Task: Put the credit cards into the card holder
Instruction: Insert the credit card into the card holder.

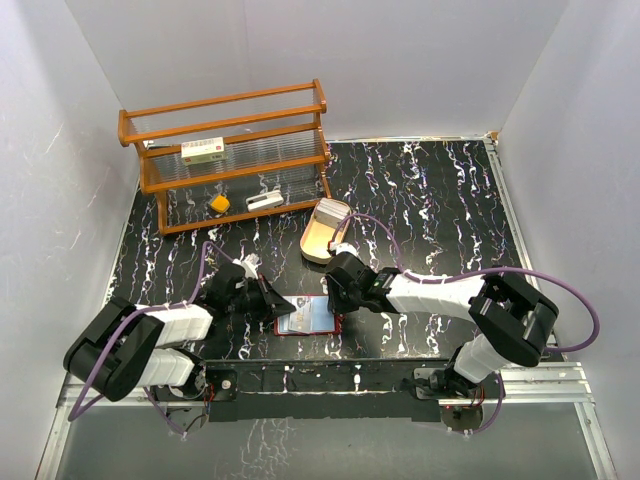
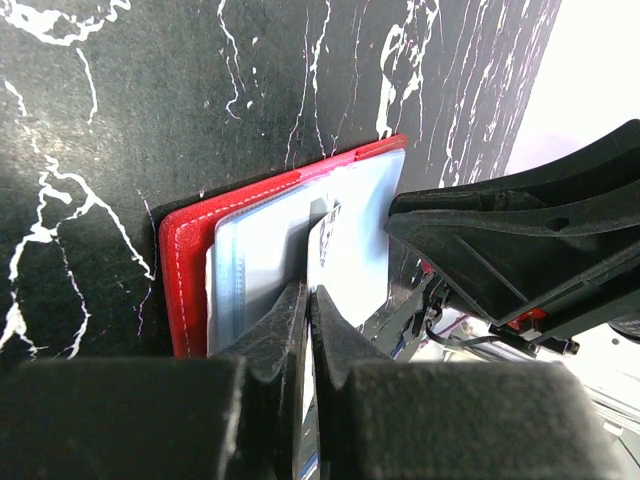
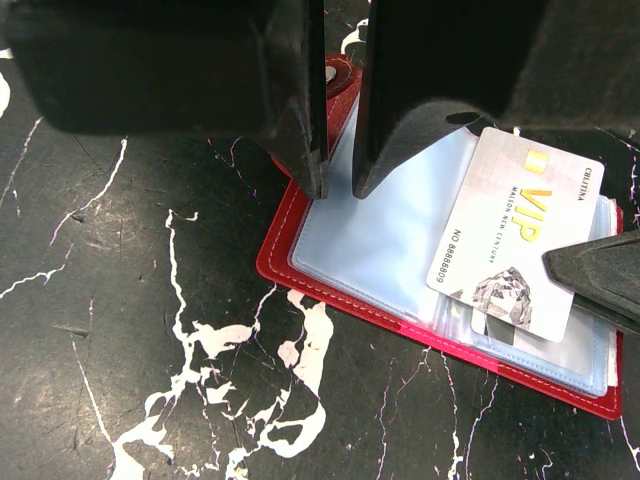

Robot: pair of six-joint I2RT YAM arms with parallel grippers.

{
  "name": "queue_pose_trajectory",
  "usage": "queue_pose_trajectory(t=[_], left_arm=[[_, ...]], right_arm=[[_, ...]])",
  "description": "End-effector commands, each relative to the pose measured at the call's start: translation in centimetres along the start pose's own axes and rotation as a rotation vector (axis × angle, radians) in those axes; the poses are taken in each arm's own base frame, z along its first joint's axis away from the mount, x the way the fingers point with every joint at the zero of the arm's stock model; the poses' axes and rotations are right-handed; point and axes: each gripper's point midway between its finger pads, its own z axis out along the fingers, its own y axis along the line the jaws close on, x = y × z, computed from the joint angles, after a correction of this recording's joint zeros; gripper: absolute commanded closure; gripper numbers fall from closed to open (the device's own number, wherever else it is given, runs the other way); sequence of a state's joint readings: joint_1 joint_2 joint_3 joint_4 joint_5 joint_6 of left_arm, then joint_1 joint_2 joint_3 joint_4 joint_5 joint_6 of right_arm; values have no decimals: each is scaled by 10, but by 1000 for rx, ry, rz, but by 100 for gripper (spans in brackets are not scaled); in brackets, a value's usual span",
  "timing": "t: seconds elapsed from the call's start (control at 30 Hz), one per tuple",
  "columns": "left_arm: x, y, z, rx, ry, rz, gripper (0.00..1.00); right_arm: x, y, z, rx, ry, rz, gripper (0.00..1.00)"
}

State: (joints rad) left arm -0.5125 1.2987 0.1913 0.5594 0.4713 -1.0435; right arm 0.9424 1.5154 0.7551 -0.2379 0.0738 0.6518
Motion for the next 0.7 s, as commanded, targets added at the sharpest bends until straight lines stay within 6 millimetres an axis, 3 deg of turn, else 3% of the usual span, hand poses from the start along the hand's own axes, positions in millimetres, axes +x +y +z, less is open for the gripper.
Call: queue_pose_trajectory(t=[0.0,0.67], left_arm=[[-3,0,4,-19,-1,29,100],[-10,-3,11,-31,-57,29,100]], right_arm=[[-3,-3,-3,8,-28,-11,85],[-5,-4,-5,11,-49,12,85]])
